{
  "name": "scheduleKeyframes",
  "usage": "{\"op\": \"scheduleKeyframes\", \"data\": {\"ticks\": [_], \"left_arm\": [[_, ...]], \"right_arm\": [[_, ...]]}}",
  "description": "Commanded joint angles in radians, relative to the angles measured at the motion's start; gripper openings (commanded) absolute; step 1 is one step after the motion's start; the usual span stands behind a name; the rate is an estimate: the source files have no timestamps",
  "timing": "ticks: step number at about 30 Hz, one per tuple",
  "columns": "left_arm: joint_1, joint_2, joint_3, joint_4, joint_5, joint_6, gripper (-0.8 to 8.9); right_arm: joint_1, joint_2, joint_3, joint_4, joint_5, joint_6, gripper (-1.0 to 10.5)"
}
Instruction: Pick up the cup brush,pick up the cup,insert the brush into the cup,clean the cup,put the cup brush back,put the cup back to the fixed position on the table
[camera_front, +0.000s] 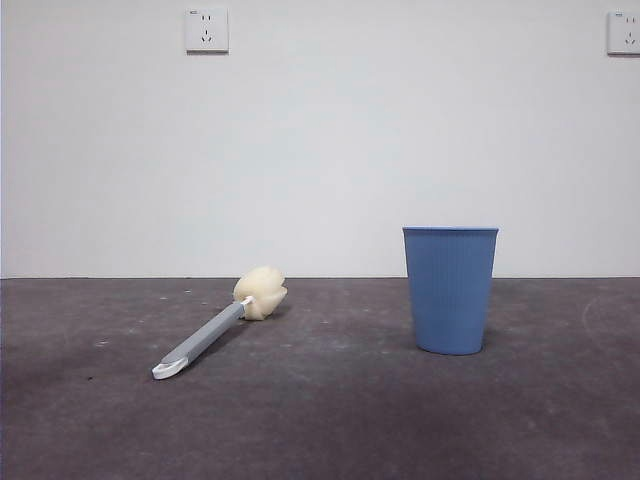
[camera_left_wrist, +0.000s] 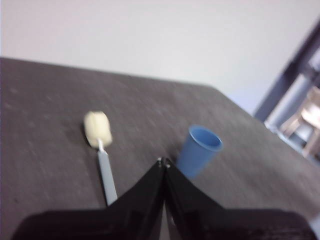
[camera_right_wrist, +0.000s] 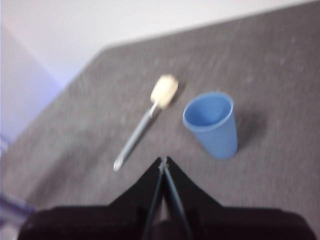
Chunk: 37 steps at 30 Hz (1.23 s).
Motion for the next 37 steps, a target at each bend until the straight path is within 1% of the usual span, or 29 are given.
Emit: {"op": "scheduleKeyframes", "data": {"ticks": [1,5,8,10,13,19,20,21,23,25,26,32,37], "left_arm": [[0.001,0.039,0.064,-0.115,0.064,0.137,-0.07],[0.001,0.092,0.149,-0.286,0.133,0.25,-0.07],[0.0,0.122,0.2,-0.418,0.134,0.33,-0.07],[-0.005,0.134,0.222,-0.486,0.132,0.363,-0.07],[-0.019,0.14,0.239,-0.542,0.128,0.375,-0.07],[-0.021,0.14,0.24,-0.555,0.127,0.374,0.04],[-0.021,0.14,0.24,-0.555,0.128,0.371,0.24],[-0.021,0.14,0.24,-0.555,0.128,0.369,0.73],[-0.021,0.14,0.24,-0.554,0.13,0.356,2.65],[-0.021,0.14,0.24,-0.55,0.129,0.328,4.96],[-0.021,0.14,0.24,-0.549,0.129,0.313,5.46],[-0.021,0.14,0.24,-0.55,0.129,0.31,5.4],[-0.021,0.14,0.24,-0.55,0.129,0.31,5.39]], "right_arm": [[0.023,0.056,0.09,-0.17,-0.003,-0.155,-0.1],[0.06,0.111,0.169,-0.352,-0.003,-0.234,-0.1],[0.084,0.129,0.187,-0.446,-0.003,-0.262,-0.1],[0.096,0.129,0.187,-0.498,-0.001,-0.285,-0.1],[0.111,0.129,0.187,-0.537,0.001,-0.303,-0.1],[0.119,0.129,0.187,-0.535,0.001,-0.3,0.2],[0.119,0.129,0.187,-0.534,0.001,-0.297,0.6],[0.119,0.129,0.187,-0.53,0.001,-0.292,1.2],[0.119,0.129,0.187,-0.522,0.0,-0.279,3.1],[0.119,0.129,0.187,-0.521,0.0,-0.274,4.9],[0.119,0.129,0.187,-0.521,0.0,-0.274,5.4],[0.119,0.129,0.187,-0.521,-0.001,-0.266,5.4],[0.119,0.129,0.187,-0.521,0.001,-0.245,5.4]]}}
